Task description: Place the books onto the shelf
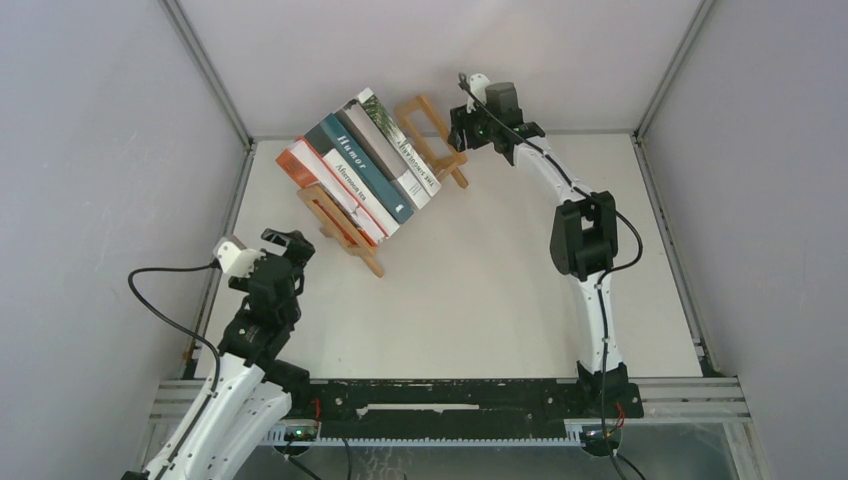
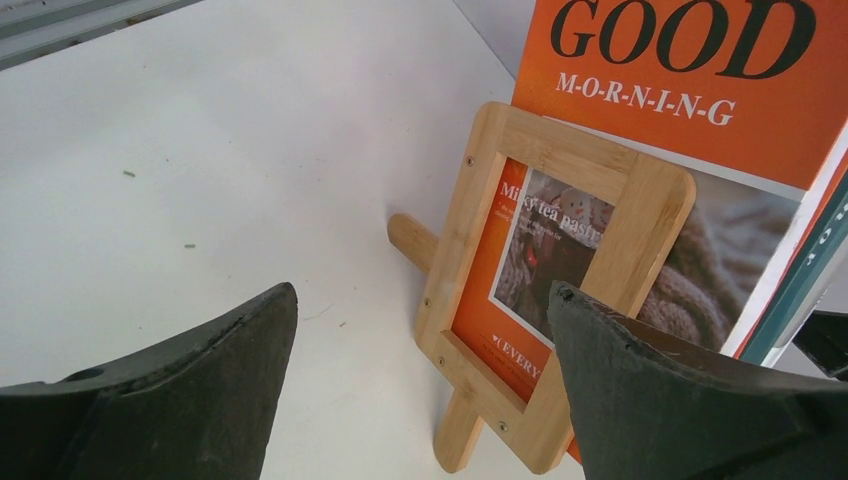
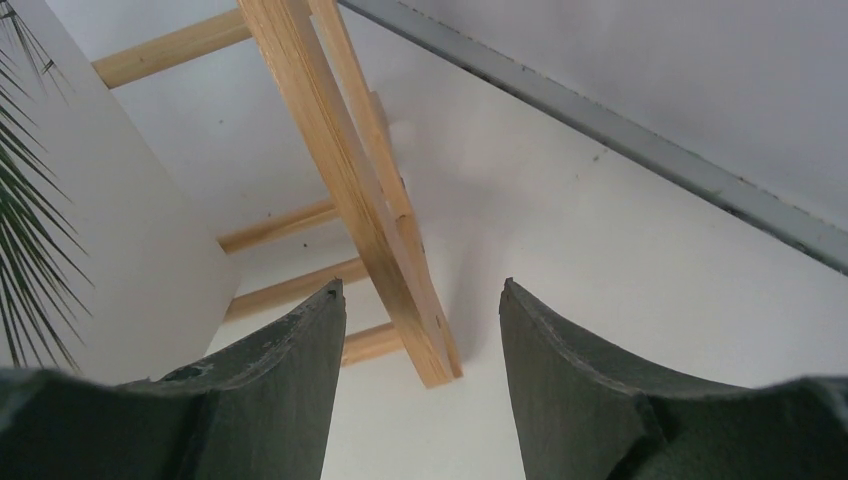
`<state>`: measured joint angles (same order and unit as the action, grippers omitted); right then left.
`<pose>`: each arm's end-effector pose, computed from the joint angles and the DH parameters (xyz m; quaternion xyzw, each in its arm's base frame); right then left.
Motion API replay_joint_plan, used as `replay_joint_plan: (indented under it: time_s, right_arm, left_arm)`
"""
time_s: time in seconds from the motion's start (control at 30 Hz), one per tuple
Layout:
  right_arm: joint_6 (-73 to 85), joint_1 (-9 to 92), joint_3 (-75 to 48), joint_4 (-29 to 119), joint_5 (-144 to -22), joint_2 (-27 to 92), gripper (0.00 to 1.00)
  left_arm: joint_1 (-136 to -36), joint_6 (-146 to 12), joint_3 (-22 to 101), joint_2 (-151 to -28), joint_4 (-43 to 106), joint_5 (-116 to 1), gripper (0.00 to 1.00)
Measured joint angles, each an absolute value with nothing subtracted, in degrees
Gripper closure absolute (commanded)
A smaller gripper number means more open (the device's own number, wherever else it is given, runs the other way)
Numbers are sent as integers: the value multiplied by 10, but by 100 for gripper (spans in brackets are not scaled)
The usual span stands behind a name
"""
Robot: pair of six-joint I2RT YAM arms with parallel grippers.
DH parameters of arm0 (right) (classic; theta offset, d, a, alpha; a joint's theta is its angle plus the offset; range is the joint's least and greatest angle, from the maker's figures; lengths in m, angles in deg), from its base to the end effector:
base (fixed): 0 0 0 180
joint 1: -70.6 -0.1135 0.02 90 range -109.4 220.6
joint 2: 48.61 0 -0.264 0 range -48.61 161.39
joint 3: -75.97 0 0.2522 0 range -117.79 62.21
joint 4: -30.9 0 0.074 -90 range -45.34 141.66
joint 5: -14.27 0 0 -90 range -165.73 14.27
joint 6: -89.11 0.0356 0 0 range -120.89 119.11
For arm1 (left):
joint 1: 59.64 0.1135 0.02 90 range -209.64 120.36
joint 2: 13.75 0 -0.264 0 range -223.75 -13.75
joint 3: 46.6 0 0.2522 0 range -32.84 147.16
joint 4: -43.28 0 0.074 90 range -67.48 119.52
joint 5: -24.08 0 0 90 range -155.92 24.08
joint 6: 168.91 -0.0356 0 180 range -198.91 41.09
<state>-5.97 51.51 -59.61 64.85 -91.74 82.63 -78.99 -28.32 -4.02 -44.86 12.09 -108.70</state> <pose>0.5067 0.1858 0.2776 -0.2477 0.8223 0.1802 0.4796 0.1358 -0.0220 0.2663 -0.4072 0.6768 -0.0628 0.6101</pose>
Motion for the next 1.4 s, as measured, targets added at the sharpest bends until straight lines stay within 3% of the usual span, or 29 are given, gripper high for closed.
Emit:
replay_joint_plan:
  time_s: [0.5,0.97,1.4]
  right_arm:
    - [-62,515,-696,658,-962,913,40]
    - [-62,515,-715,659,-991,936,72]
    - [-80,518,-702,643,-1000,935,93]
  left_arm:
    - [-790,-278,-40,-456,152,-1082,2]
    - [-790,-275,-40,-460,175,-1082,1]
    - [-790,-273,-40,-480,184,-1083,1]
